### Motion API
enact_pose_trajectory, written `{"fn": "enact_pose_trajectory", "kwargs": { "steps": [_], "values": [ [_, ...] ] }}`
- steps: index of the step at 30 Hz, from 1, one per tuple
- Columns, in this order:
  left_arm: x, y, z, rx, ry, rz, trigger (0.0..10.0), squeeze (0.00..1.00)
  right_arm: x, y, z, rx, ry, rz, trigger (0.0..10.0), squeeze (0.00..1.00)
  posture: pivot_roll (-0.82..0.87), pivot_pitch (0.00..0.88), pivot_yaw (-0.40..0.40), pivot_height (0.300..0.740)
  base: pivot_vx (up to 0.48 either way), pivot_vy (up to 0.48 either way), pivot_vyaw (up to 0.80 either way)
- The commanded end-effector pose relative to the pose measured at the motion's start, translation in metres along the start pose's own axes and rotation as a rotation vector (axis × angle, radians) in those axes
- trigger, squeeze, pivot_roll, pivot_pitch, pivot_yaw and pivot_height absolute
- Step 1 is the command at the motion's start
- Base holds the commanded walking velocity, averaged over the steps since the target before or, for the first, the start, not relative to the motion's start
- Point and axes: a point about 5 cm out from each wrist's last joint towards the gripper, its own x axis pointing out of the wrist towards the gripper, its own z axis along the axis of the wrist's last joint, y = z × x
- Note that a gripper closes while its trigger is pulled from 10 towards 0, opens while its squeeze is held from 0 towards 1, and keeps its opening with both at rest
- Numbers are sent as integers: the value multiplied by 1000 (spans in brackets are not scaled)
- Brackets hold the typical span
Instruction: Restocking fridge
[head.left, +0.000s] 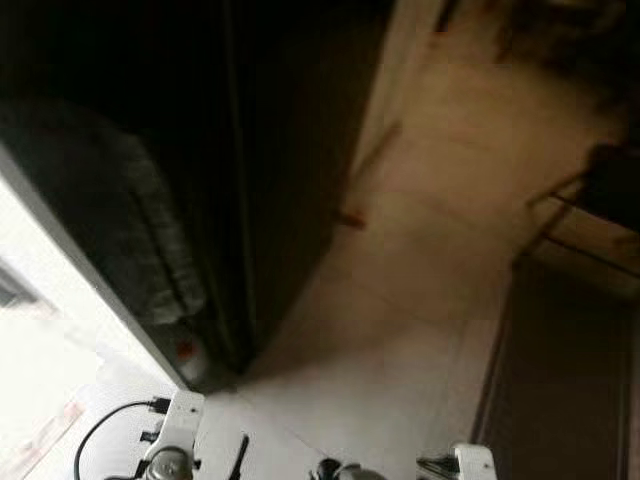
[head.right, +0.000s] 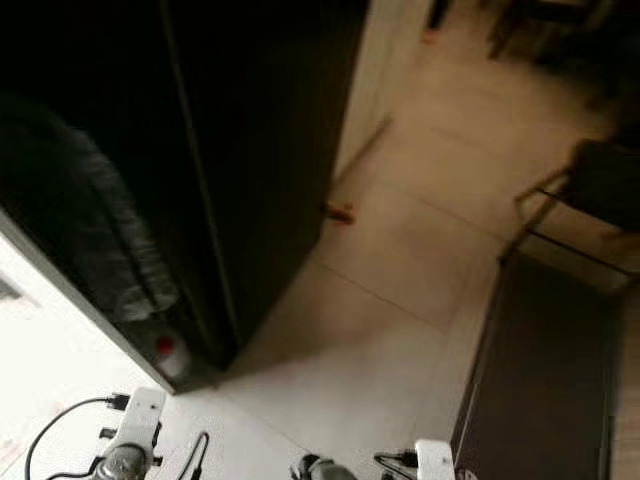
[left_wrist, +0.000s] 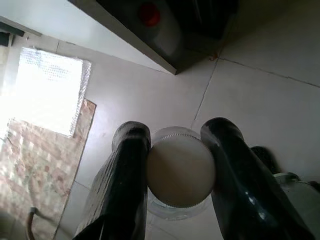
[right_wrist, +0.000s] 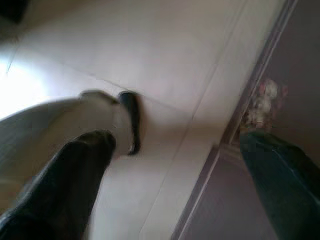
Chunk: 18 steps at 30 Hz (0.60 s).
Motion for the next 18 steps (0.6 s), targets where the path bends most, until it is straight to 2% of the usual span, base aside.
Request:
{"fn": "enact_pose_trajectory", "kwargs": {
  "steps": [1, 5, 18],
  "values": [
    [-2, -4, -7, 0, 31, -13, 10000, 0, -2, -4, -6, 1, 21, -11, 10000, 0, -81, 178, -44, 740, 0, 0, -800],
    [-2, -4, -7, 0, 32, -14, 10000, 0, -2, -4, -6, 2, 20, -13, 10000, 0, -81, 175, -43, 740, 0, 0, -733],
    [-2, -5, -6, -18, 36, -19, 10000, 0, -2, -4, -5, 1, 16, -15, 10000, 0, -81, 173, -42, 740, 0, 0, 0]
  ]
}}
